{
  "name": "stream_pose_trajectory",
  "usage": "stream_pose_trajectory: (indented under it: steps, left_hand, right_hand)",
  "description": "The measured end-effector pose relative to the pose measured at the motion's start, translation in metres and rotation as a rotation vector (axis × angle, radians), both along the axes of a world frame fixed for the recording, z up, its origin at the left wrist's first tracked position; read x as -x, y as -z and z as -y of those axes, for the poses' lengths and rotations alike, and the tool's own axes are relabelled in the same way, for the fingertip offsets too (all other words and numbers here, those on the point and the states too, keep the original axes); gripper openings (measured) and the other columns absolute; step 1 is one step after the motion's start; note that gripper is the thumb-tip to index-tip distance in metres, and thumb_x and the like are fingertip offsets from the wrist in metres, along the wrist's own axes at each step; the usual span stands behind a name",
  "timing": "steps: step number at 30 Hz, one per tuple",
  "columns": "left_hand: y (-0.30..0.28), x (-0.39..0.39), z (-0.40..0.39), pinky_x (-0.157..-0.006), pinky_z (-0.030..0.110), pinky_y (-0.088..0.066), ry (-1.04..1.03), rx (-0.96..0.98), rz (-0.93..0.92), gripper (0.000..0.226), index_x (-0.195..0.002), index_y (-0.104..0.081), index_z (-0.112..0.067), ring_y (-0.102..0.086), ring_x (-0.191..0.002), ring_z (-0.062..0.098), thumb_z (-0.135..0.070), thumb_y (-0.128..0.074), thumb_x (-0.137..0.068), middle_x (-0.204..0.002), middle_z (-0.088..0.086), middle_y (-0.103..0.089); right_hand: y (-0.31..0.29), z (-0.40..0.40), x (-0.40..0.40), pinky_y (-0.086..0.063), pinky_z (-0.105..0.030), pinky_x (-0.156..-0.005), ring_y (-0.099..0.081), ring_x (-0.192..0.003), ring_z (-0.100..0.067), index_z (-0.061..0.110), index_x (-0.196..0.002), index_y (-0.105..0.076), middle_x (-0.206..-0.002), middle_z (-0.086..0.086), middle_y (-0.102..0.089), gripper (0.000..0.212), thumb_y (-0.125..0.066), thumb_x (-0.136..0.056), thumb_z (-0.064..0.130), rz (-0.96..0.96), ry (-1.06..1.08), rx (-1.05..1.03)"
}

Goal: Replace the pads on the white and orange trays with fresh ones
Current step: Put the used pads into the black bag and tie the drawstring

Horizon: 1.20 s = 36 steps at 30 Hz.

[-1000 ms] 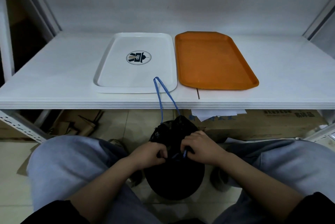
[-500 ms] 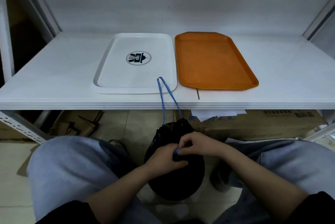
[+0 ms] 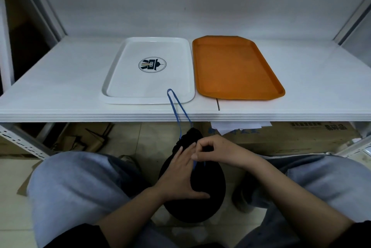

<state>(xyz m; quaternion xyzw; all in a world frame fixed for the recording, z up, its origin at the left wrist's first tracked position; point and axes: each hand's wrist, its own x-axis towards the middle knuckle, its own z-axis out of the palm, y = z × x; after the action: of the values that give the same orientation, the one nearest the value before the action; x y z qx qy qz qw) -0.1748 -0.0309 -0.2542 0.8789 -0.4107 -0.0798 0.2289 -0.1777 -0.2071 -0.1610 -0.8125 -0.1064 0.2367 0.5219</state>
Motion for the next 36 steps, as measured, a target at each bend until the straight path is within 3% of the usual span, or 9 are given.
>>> stream_pose_trajectory:
  steps: [4,7,9,12,15,18,25,33,36]
  left_hand:
    - [-0.006,0.002,0.015,-0.118,0.025,0.010,-0.017,0.176,-0.238,0.088,-0.145,-0.027,-0.033,0.002,-0.136,-0.012,-0.074,-0.049,-0.069,-0.144,-0.033,-0.004]
    - [-0.004,0.003,0.017,-0.117,0.035,-0.005,-0.050,0.312,-0.332,0.044,-0.101,-0.065,-0.031,-0.015,-0.127,-0.020,-0.063,-0.054,-0.073,-0.126,-0.045,-0.026]
    - [0.002,0.004,0.018,-0.118,0.033,-0.002,-0.078,0.302,-0.321,0.045,-0.092,-0.068,-0.024,-0.020,-0.127,-0.019,-0.063,-0.055,-0.073,-0.112,-0.048,-0.042]
    - [0.013,0.005,0.021,-0.119,0.035,-0.003,-0.090,0.206,-0.138,0.047,-0.093,-0.068,-0.024,-0.031,-0.128,-0.011,-0.060,-0.039,-0.083,-0.111,-0.025,-0.060]
    - [0.022,0.002,0.025,-0.118,0.034,-0.008,-0.085,0.140,0.007,0.050,-0.087,-0.067,-0.017,-0.048,-0.121,0.004,-0.051,-0.029,-0.090,-0.099,-0.007,-0.067]
    - [0.030,-0.003,0.025,-0.114,0.032,-0.017,-0.088,0.028,0.267,0.039,-0.079,-0.068,-0.017,-0.054,-0.104,0.011,-0.041,-0.040,-0.091,-0.086,-0.007,-0.067]
    - [0.038,-0.016,0.019,-0.113,0.043,-0.020,-0.112,-0.033,0.560,0.032,-0.092,-0.069,-0.014,-0.045,-0.115,0.019,-0.034,-0.044,-0.090,-0.099,0.000,-0.062]
    - [0.048,-0.027,0.023,-0.112,0.048,-0.023,-0.122,-0.073,0.573,0.034,-0.095,-0.070,-0.014,-0.041,-0.124,0.020,-0.035,-0.044,-0.090,-0.109,0.002,-0.061]
    - [0.046,-0.028,0.022,-0.112,0.050,-0.019,-0.129,-0.071,0.572,0.036,-0.102,-0.067,-0.013,-0.035,-0.131,0.023,-0.038,-0.044,-0.088,-0.125,0.005,-0.049]
  right_hand:
    - [-0.005,0.000,0.002,-0.042,-0.017,-0.060,-0.056,-0.062,-0.005,0.002,-0.081,-0.063,-0.078,-0.006,-0.065,0.019,-0.065,-0.089,0.020,0.006,-0.001,-0.005]
    - [-0.004,0.003,0.003,-0.041,-0.016,-0.059,-0.055,-0.059,-0.007,-0.004,-0.082,-0.059,-0.075,-0.006,-0.063,0.025,-0.063,-0.091,0.018,-0.002,0.062,-0.057]
    - [-0.004,0.006,0.003,-0.039,-0.014,-0.061,-0.053,-0.061,-0.006,0.002,-0.077,-0.057,-0.070,0.004,-0.059,0.023,-0.062,-0.091,0.019,-0.002,0.102,-0.079]
    - [-0.004,0.006,0.002,-0.040,-0.014,-0.064,-0.050,-0.059,-0.001,0.011,-0.067,-0.051,-0.063,0.010,-0.053,0.026,-0.063,-0.090,0.017,0.015,0.167,-0.128]
    - [-0.004,0.006,0.000,-0.038,-0.020,-0.065,-0.048,-0.063,-0.013,0.012,-0.065,-0.047,-0.063,-0.001,-0.049,0.031,-0.065,-0.088,0.023,0.044,0.217,-0.193]
    - [-0.010,0.008,-0.002,-0.039,-0.020,-0.065,-0.047,-0.066,-0.017,0.008,-0.069,-0.048,-0.067,-0.010,-0.048,0.029,-0.064,-0.088,0.023,0.099,0.256,-0.222]
    - [-0.030,0.017,-0.001,-0.037,-0.014,-0.060,-0.046,-0.057,-0.004,0.009,-0.068,-0.047,-0.061,0.002,-0.048,0.027,-0.062,-0.090,0.015,0.173,0.283,-0.188]
    - [-0.045,0.021,0.005,-0.034,-0.022,-0.062,-0.042,-0.062,-0.010,0.011,-0.066,-0.050,-0.064,0.001,-0.047,0.028,-0.064,-0.089,0.018,0.203,0.225,-0.134]
    - [-0.046,0.021,0.006,-0.035,-0.028,-0.065,-0.043,-0.065,-0.016,0.012,-0.067,-0.050,-0.067,-0.004,-0.048,0.027,-0.065,-0.089,0.020,0.204,0.224,-0.142]
